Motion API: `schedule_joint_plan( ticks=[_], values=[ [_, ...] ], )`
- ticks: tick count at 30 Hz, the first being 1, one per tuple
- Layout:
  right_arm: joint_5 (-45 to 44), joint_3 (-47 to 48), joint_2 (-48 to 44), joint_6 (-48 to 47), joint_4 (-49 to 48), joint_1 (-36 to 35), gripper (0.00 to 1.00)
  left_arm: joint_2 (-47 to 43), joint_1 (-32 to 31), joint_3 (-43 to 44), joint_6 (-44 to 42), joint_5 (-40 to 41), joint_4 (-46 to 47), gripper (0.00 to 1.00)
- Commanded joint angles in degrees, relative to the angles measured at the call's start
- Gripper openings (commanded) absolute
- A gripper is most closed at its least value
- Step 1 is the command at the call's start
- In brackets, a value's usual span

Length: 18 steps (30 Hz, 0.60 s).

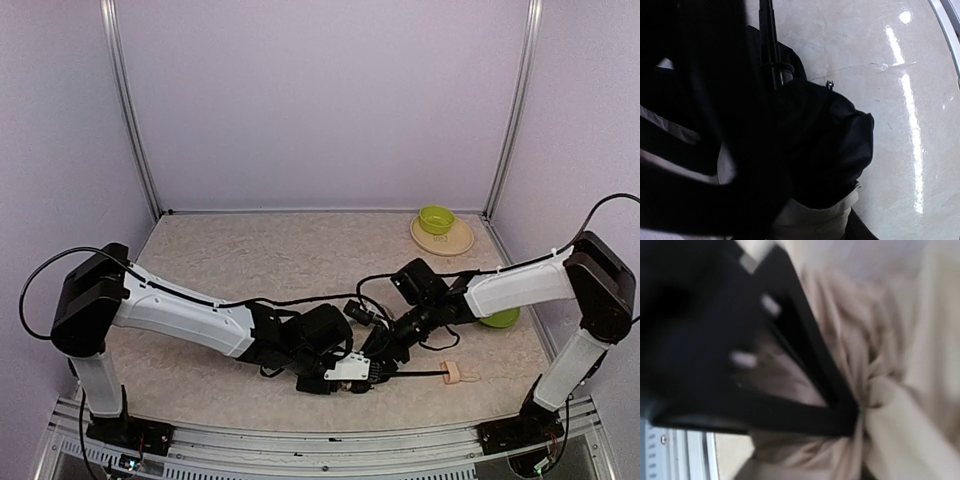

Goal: Put away the umbrella

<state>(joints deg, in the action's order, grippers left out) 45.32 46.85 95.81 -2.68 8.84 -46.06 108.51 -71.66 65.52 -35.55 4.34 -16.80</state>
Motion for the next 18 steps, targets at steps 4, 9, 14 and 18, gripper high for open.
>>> schedule_joint_plan(
  ticks=[4, 9, 14, 18],
  values=[
    [-7.8, -4.9, -15.4, 2.5, 4.6, 4.6, 0.51, 7.5, 5.0, -1.9, 11.3, -19.5, -18.1, 0.23],
    [-15.4, -6.3, -24.5, 4.7, 5.9, 5.5, 0.5, 6.8, 8.3, -1.2, 13.8, -25.9, -19.4, 0.22],
    [-27.8, -10.1, -36.0, 0.6, -0.7, -1.4, 0.5, 8.8, 11.2, 1.2, 16.0, -31.5, -21.8, 0.23],
    [-44.7, -14.5, -39.9, -12.2, -7.8, -16.0, 0.5, 11.5, 12.2, 3.5, 17.0, -33.3, -24.1, 0.23]
  ],
)
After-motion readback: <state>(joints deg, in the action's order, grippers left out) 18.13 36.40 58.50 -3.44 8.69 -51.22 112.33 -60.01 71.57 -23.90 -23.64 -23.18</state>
